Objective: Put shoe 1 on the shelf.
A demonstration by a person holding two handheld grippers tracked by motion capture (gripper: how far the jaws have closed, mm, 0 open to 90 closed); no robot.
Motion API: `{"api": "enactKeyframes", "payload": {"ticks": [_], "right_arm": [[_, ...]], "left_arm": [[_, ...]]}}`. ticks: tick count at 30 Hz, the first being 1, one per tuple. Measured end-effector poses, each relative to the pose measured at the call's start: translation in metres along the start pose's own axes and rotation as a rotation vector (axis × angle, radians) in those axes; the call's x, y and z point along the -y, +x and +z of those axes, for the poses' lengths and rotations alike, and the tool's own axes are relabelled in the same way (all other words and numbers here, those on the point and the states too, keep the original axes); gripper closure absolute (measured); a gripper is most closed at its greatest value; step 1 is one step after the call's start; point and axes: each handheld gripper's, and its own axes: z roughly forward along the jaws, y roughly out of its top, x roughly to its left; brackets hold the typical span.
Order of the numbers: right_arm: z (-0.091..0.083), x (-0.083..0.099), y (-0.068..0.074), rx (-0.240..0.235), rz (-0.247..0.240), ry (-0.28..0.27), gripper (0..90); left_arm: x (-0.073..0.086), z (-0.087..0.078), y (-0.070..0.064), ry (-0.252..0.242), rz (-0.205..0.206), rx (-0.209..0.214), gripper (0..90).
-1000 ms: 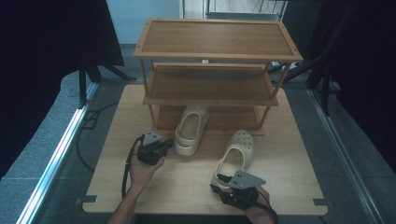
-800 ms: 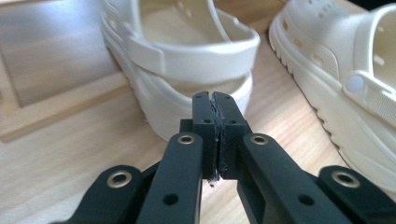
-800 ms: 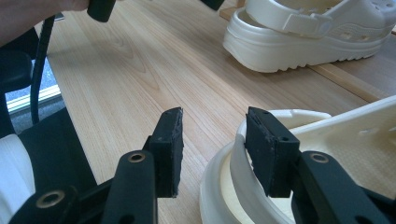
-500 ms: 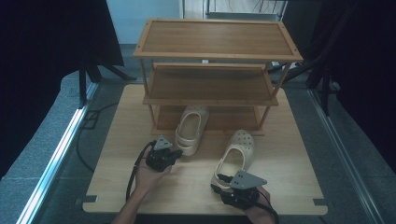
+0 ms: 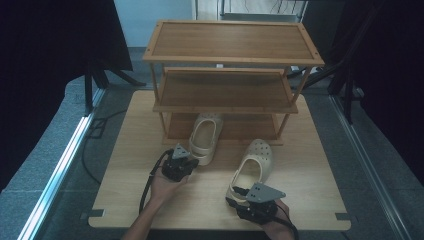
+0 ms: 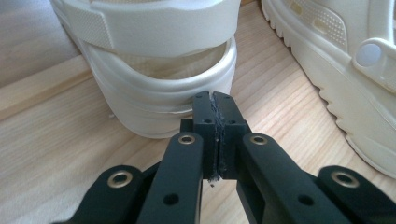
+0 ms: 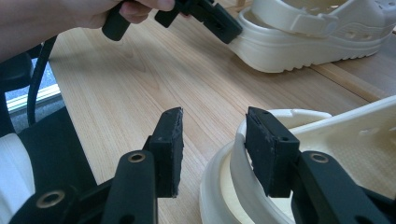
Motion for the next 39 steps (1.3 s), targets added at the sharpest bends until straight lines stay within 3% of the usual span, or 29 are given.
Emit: {"api": "enactKeyframes", "payload": {"ticks": [7,12,22,29,36,39], "right_arm": [[0.0,0.0,-0.001,-0.001,0.005,0.002,56.6],[0.0,0.001,-0.001,-0.006,0.007,0.003,56.6],[-0.003,0.0,-0.002,-0.004,0.009,-0.007,56.8],[-0.002,0.0,-0.002,-0.006,0.006,-0.006,56.8],[-0.003,0.0,-0.002,-0.006,0.008,-0.005,56.8],[-0.003,0.0,-0.001,-0.007,0.005,-0.007,56.9]], "left_arm": [[-0.017,0.023,-0.003,0.003,0.003,0.006,89.3],[-0.026,0.032,-0.003,-0.007,0.007,-0.012,89.3],[-0.044,0.05,0.009,-0.009,-0.025,-0.045,89.6],[-0.051,0.063,0.004,-0.001,-0.013,-0.047,89.5],[-0.05,0.064,0.003,-0.01,-0.009,-0.053,86.2],[-0.046,0.05,0.002,-0.051,-0.013,-0.031,85.0]]}}
